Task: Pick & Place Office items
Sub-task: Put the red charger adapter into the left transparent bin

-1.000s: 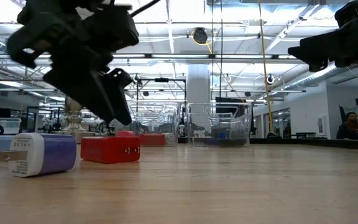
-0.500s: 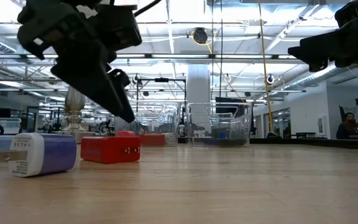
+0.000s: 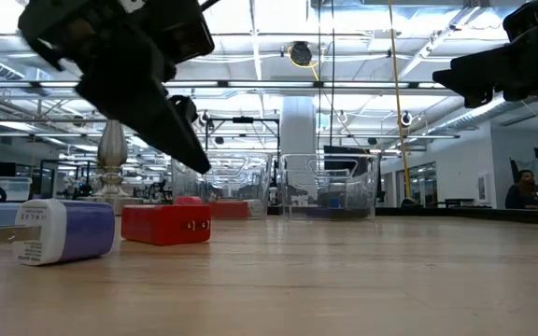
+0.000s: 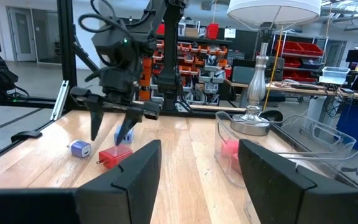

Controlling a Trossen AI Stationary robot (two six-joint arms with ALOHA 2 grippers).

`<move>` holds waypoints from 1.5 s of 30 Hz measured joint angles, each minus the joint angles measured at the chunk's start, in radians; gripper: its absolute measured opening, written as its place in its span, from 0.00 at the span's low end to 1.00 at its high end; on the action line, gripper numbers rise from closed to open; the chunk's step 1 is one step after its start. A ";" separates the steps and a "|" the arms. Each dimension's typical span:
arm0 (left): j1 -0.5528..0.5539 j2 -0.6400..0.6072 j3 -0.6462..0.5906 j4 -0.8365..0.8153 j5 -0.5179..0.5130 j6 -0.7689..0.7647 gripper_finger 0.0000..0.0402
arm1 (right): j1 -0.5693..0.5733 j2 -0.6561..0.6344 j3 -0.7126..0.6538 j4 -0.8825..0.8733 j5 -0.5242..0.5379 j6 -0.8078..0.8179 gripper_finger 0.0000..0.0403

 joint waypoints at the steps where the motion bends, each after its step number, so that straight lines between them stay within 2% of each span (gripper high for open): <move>1: 0.001 0.000 0.000 -0.004 -0.015 -0.032 0.57 | 0.000 0.000 0.000 0.000 0.000 0.000 0.52; 4: 0.001 0.000 0.000 -0.013 -0.022 -0.111 0.59 | 0.000 0.000 0.000 0.000 0.000 0.000 0.52; 8: 0.002 0.000 0.000 -0.022 -0.014 -0.151 0.69 | 0.000 0.000 0.000 0.000 0.000 0.000 0.52; 12: -0.003 0.000 0.000 -0.065 -0.017 0.012 0.79 | 0.000 0.000 0.000 0.000 0.000 0.000 0.52; 16: -0.016 0.008 0.000 -0.094 -0.066 0.239 0.84 | 0.000 0.000 0.000 0.000 0.000 0.000 0.51; 20: -0.017 0.022 0.000 -0.076 -0.083 0.308 0.85 | 0.000 0.000 0.000 0.000 0.000 0.000 0.51; 31: -0.008 0.122 0.000 -0.068 -0.051 0.262 0.85 | 0.000 0.006 0.000 0.003 0.000 0.000 0.51; 37: -0.007 0.161 0.003 -0.051 -0.055 0.066 0.85 | 0.000 0.008 0.000 0.000 0.000 0.000 0.52; 40: -0.009 0.164 0.001 -0.001 -0.095 -0.037 0.85 | 0.000 0.008 0.000 0.000 0.000 0.000 0.52; 45: -0.018 0.168 0.000 0.063 -0.119 -0.133 0.85 | 0.000 0.008 0.000 0.000 0.000 0.000 0.52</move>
